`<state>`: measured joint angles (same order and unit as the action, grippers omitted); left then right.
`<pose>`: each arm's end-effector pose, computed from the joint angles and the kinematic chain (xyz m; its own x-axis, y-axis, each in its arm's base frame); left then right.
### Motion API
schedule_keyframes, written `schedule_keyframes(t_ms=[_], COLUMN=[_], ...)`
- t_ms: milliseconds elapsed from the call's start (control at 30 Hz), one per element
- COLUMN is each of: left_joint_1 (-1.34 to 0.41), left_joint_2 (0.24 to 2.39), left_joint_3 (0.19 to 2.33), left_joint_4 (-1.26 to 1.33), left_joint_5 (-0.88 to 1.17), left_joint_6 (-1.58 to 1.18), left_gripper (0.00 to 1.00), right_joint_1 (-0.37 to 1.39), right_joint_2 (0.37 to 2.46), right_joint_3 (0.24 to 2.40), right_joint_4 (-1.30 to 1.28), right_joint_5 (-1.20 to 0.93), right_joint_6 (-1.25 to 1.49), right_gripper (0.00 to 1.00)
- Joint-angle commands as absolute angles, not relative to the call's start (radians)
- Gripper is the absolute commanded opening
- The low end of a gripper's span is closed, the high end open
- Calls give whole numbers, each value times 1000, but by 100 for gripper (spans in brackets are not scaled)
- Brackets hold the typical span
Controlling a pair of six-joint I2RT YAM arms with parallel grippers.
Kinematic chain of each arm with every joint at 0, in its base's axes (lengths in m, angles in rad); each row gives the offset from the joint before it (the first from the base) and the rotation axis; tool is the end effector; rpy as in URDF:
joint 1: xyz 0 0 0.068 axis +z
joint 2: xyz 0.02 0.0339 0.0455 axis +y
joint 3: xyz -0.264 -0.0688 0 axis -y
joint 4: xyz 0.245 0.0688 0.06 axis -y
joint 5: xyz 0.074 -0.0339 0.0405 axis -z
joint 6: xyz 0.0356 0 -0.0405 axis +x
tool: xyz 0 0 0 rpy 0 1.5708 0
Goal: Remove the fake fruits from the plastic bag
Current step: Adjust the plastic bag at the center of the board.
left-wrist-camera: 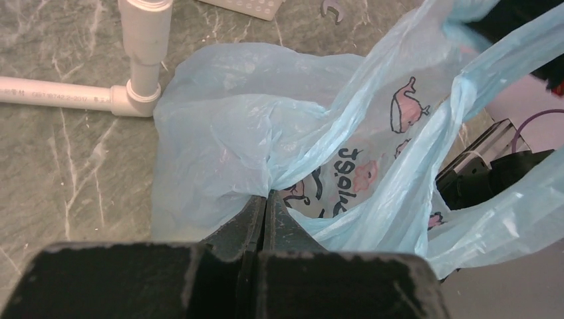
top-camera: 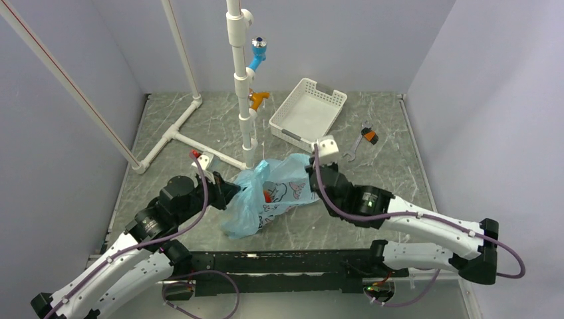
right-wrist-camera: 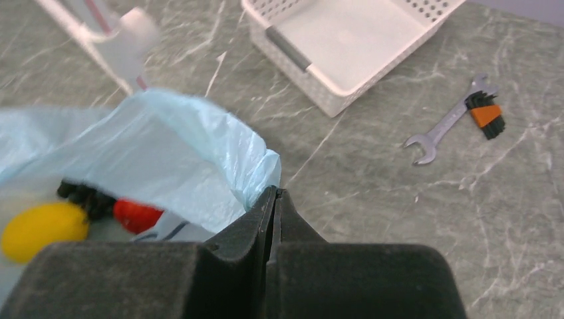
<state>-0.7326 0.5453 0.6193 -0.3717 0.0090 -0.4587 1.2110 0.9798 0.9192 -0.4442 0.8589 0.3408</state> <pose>0.1031 -0.0932 0.2962 -0.4945 -0.1507 -0.8560 0.5088 0.7483 -0.4257 0.0978 0.1835 0.3307 -0.2869 -0.1424 -0.9473 -0.2995 0.9527 -0.0526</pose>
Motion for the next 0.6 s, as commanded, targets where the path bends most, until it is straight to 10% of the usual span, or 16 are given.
schedule_keyframes(t_ms=[0, 400, 567], left_joint_1=[-735, -735, -735], left_joint_2=[526, 379, 364], left_joint_3=[639, 542, 519], left_joint_4=[-370, -328, -327], left_joint_5=[-37, -51, -96], left_joint_6=[-487, -632, -700], left_gripper=[0, 0, 0], right_joint_1=[1052, 757, 758], right_joint_2=[1053, 1362, 1326], right_joint_3=[1041, 1351, 1391], right_joint_4=[-405, -529, -663], right_joint_5=[751, 373, 222], right_joint_6=[257, 265, 266], right_gripper=[0, 0, 48])
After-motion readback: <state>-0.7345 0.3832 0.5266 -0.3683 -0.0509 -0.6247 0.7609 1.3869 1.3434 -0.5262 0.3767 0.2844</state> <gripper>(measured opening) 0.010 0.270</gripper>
